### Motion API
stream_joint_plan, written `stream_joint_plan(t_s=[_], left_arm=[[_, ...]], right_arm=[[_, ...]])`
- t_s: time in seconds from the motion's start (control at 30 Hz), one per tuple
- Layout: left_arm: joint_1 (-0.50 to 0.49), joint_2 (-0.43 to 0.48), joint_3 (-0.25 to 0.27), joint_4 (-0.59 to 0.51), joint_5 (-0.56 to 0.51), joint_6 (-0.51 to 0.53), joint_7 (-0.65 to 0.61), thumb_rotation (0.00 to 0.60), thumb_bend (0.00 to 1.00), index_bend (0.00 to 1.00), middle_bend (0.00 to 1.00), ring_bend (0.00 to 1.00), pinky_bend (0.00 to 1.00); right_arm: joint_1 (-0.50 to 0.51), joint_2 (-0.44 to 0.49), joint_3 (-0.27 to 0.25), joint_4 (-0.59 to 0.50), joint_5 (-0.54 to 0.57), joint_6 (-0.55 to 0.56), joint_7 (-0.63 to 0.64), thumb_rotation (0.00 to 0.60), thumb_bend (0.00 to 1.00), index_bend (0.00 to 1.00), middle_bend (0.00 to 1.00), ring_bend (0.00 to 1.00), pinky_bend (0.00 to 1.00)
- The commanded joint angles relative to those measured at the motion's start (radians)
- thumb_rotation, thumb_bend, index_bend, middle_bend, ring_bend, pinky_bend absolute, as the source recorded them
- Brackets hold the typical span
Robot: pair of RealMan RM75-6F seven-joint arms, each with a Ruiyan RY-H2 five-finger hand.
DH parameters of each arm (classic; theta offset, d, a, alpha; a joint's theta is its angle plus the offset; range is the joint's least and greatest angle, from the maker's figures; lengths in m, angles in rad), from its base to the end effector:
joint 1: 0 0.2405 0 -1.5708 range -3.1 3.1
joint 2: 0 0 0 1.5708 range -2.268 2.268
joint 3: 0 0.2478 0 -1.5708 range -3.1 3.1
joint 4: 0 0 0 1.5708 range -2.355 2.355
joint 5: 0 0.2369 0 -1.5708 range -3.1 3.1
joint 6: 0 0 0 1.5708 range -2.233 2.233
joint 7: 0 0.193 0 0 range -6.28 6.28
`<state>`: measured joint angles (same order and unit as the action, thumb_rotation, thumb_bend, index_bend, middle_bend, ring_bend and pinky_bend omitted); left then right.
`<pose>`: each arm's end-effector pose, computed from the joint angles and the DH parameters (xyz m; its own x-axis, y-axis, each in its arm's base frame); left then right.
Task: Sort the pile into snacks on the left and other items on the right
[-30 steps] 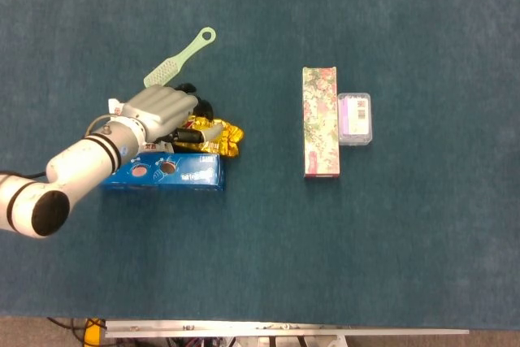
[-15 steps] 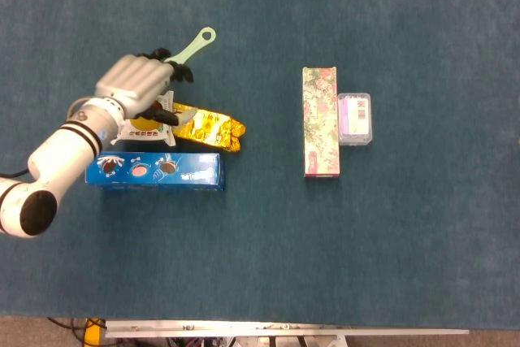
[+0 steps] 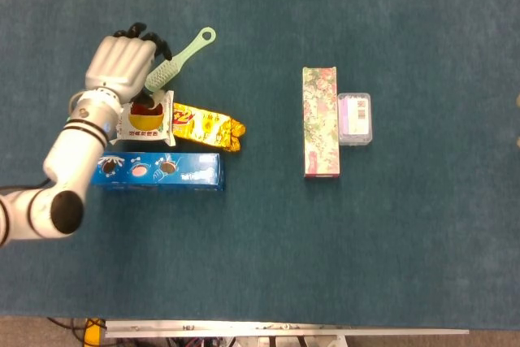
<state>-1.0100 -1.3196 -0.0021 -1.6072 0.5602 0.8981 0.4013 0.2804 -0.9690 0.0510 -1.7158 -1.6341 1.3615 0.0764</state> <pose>-0.1660 0.4166 -0.0194 0.4742 0.4374 0.7641 0.8782 -0.1741 -0.4454 -0.2421 -0.2800 0.1351 0.4092 -0.0513 0.9110 -0.8731 -0.3121 0.3746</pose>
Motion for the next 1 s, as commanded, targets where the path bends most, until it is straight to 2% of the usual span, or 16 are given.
stream_joint_plan(t_s=[0.03,0.23,0.37,0.6,0.73,0.87,0.97,1.0], left_arm=[[-0.02,-0.061,-0.036,0.047,-0.071,0.034,0.059,0.54,0.31,0.31,0.21,0.07,0.17],[-0.046,-0.139,-0.063,0.119,-0.146,0.046,0.138,0.515,0.31,0.31,0.2,0.07,0.17],[-0.062,-0.182,-0.068,0.16,-0.181,0.044,0.192,0.415,0.31,0.31,0.2,0.07,0.17],[-0.078,-0.254,-0.076,0.245,-0.25,0.041,0.273,0.358,0.31,0.27,0.19,0.07,0.17],[-0.075,-0.277,-0.075,0.281,-0.278,0.025,0.307,0.365,0.31,0.22,0.17,0.07,0.17],[-0.069,-0.286,-0.073,0.302,-0.286,0.008,0.327,0.516,0.31,0.19,0.15,0.06,0.17],[-0.066,-0.281,-0.081,0.306,-0.293,-0.012,0.331,0.529,0.31,0.19,0.14,0.06,0.17],[-0.065,-0.279,-0.086,0.306,-0.291,-0.016,0.327,0.495,0.31,0.2,0.14,0.06,0.17]], right_arm=[[-0.001,0.001,0.0,0.001,0.002,0.0,0.002,0.6,0.01,0.48,0.42,0.35,0.47],[-0.002,0.0,-0.002,0.009,0.004,-0.002,0.009,0.6,0.01,0.48,0.42,0.35,0.47],[-0.003,-0.001,-0.002,0.016,0.007,-0.003,0.015,0.6,0.01,0.48,0.42,0.35,0.47],[-0.006,0.001,-0.004,0.027,0.014,-0.005,0.025,0.6,0.01,0.48,0.42,0.35,0.47],[-0.007,0.002,-0.004,0.031,0.018,-0.007,0.028,0.6,0.01,0.48,0.42,0.35,0.47],[-0.007,0.001,-0.004,0.031,0.019,-0.009,0.028,0.6,0.01,0.48,0.42,0.35,0.47],[-0.006,0.001,-0.004,0.029,0.019,-0.01,0.025,0.6,0.01,0.48,0.42,0.35,0.47],[-0.006,0.001,-0.003,0.028,0.019,-0.01,0.024,0.6,0.01,0.48,0.42,0.35,0.47]])
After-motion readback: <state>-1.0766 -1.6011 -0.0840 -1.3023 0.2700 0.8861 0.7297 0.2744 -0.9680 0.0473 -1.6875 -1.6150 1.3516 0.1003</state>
